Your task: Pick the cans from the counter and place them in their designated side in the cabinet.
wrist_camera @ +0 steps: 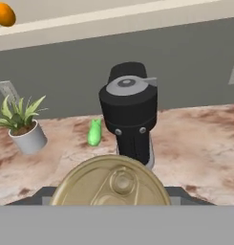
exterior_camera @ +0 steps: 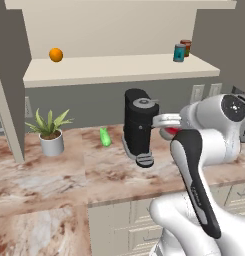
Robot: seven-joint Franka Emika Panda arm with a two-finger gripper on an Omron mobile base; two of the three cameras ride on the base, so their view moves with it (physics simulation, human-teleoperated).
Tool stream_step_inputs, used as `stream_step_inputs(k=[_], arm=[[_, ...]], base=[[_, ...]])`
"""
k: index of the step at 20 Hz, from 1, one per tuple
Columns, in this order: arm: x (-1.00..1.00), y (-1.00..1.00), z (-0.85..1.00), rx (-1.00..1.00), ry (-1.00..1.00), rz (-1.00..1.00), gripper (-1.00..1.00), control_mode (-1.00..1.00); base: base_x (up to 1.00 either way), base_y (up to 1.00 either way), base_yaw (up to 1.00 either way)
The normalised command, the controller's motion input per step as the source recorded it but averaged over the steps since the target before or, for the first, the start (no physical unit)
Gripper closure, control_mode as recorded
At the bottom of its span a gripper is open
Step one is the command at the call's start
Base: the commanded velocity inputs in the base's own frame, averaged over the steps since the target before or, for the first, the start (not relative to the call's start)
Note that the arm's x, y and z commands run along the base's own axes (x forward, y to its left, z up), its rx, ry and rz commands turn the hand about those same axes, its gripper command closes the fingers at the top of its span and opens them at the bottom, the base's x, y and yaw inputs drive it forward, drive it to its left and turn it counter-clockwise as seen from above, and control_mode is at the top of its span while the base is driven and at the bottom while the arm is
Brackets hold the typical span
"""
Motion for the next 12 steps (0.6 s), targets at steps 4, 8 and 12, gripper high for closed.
stream_step_inputs(k=[4,8,12], arm=[[-0.21,-0.14,0.29,0.00,-0.11,-0.03,1.00,-1.00],[-0.15,-0.13,0.25,0.00,-0.09,-0.04,1.00,-1.00],[-0.23,-0.20,0.26,0.00,-0.08,-0.05,1.00,-1.00]], base=[[0.00,0.00,0.00],[0.00,0.00,0.00],[0.00,0.00,0.00]])
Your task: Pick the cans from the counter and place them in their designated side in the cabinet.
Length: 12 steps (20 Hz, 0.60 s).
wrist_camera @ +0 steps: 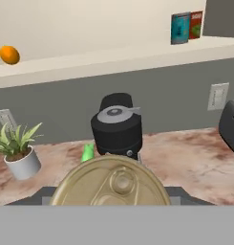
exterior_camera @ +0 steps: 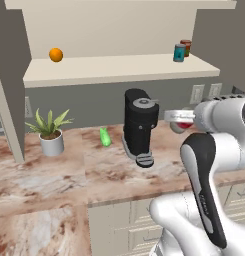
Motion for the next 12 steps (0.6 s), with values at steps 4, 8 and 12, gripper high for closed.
stream_step_inputs(k=[4,8,12], arm=[[-0.27,-0.25,0.21,0.00,-0.04,-0.05,1.00,-1.00],[-0.34,-0.25,0.18,0.00,0.00,-0.05,1.00,-1.00],[-0.37,-0.20,0.21,0.00,0.00,-0.05,1.00,-1.00]], base=[[0.00,0.00,0.00],[0.00,0.00,0.00],[0.00,0.00,0.00]])
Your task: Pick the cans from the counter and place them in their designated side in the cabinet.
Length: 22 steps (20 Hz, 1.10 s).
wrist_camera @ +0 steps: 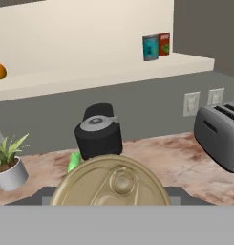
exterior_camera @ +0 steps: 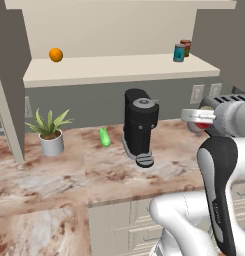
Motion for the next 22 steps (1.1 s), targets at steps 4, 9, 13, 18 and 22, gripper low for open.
stream_step_inputs(k=[4,9,13,18,22], arm=[[-0.36,-0.20,0.29,0.00,0.06,-0.05,1.00,-1.00],[-0.22,-0.04,0.30,0.00,0.00,-0.03,1.00,-1.00],[0.00,0.02,0.27,0.00,-0.12,0.00,1.00,-1.00],[0.00,0.00,0.26,0.00,-0.14,0.00,1.00,-1.00],[0.01,0.00,0.30,0.00,-0.11,0.00,1.00,-1.00]], base=[[0.00,0.00,0.00],[0.00,0.00,0.00],[0.00,0.00,0.00],[0.00,0.00,0.00],[0.00,0.00,0.00]])
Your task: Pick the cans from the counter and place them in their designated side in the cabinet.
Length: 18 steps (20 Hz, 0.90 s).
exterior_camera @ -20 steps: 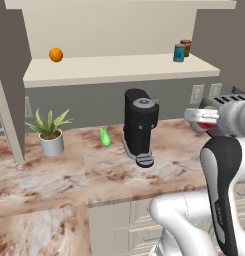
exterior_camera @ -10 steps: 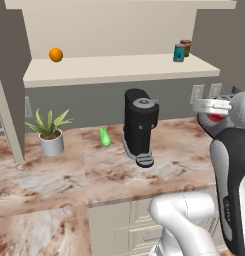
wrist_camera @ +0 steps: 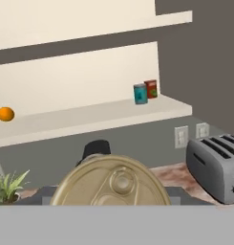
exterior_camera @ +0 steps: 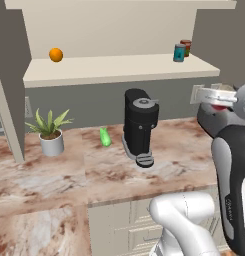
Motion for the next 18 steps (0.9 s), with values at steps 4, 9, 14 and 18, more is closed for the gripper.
stream_step_inputs(k=[4,9,14,18], arm=[[0.02,0.00,0.32,0.00,-0.07,0.00,1.00,-1.00],[0.10,0.00,0.26,0.00,-0.03,0.00,1.00,-1.00],[0.19,0.00,0.21,0.00,-0.01,0.00,1.00,-1.00],[0.30,0.00,0.04,0.00,-0.06,0.00,1.00,-1.00]], base=[[0.00,0.00,0.00],[0.00,0.00,0.00],[0.00,0.00,0.00],[0.00,0.00,0.00]])
